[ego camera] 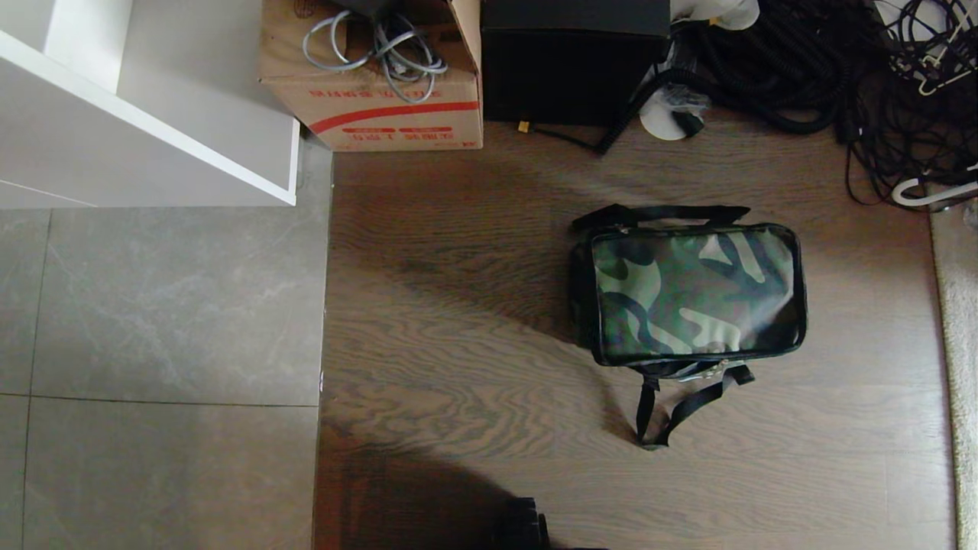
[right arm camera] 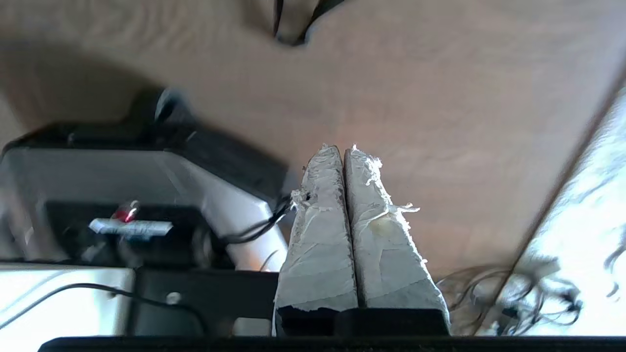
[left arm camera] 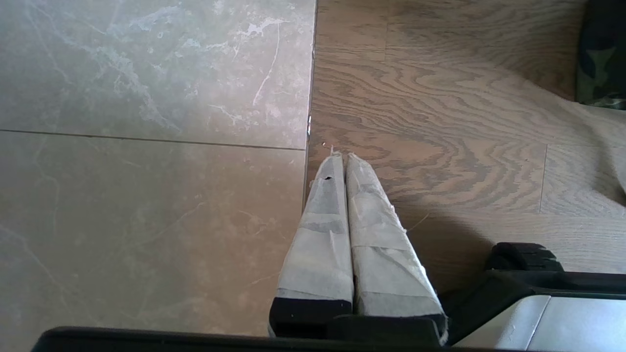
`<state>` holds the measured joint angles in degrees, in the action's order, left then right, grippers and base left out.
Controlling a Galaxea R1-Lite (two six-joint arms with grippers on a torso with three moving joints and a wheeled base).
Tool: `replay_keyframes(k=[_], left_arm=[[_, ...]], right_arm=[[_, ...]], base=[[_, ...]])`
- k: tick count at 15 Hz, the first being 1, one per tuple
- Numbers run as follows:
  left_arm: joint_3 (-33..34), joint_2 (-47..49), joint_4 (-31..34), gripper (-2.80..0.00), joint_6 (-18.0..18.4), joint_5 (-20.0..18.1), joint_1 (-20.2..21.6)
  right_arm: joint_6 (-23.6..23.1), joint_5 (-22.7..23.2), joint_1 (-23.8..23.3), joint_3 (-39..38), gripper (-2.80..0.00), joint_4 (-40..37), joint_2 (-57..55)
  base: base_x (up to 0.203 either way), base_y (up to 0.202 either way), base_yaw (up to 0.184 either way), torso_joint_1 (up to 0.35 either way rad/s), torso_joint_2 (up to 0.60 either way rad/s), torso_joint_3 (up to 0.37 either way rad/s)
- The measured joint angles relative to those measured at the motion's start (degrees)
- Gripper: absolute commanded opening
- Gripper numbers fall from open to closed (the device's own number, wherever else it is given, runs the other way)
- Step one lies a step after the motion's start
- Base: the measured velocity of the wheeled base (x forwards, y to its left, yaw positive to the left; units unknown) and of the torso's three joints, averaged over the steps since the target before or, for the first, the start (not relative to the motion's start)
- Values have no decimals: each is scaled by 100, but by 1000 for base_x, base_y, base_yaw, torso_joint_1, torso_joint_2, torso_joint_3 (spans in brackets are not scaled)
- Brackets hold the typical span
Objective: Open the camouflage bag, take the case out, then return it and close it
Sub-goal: Open the top of the storage box
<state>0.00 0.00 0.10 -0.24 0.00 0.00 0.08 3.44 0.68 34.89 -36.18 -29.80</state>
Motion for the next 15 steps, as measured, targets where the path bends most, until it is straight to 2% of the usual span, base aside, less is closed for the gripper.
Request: replay_keyframes(k=[3, 9, 11, 13, 15], left_arm=[[0, 0, 0, -280, 1, 0, 0], [0, 0, 0, -280, 0, 0, 0], [0, 0, -2, -280, 2, 0, 0], [0, 0, 0, -280, 2, 0, 0], [0, 0, 0, -280, 0, 0, 0]], right_arm=[[169, 109, 17, -369, -280, 1251, -1400], [1282, 148, 26, -905, -280, 4731, -4145], [1519, 152, 26, -976, -280, 5698, -4852], [1549, 177, 61, -993, -280, 6231, -5265], [1535, 297, 132, -1003, -280, 6205, -5488]], base=[[0, 0, 0, 0, 0, 0], [0, 0, 0, 0, 0, 0], [0, 0, 0, 0, 0, 0], [0, 0, 0, 0, 0, 0], [0, 0, 0, 0, 0, 0]])
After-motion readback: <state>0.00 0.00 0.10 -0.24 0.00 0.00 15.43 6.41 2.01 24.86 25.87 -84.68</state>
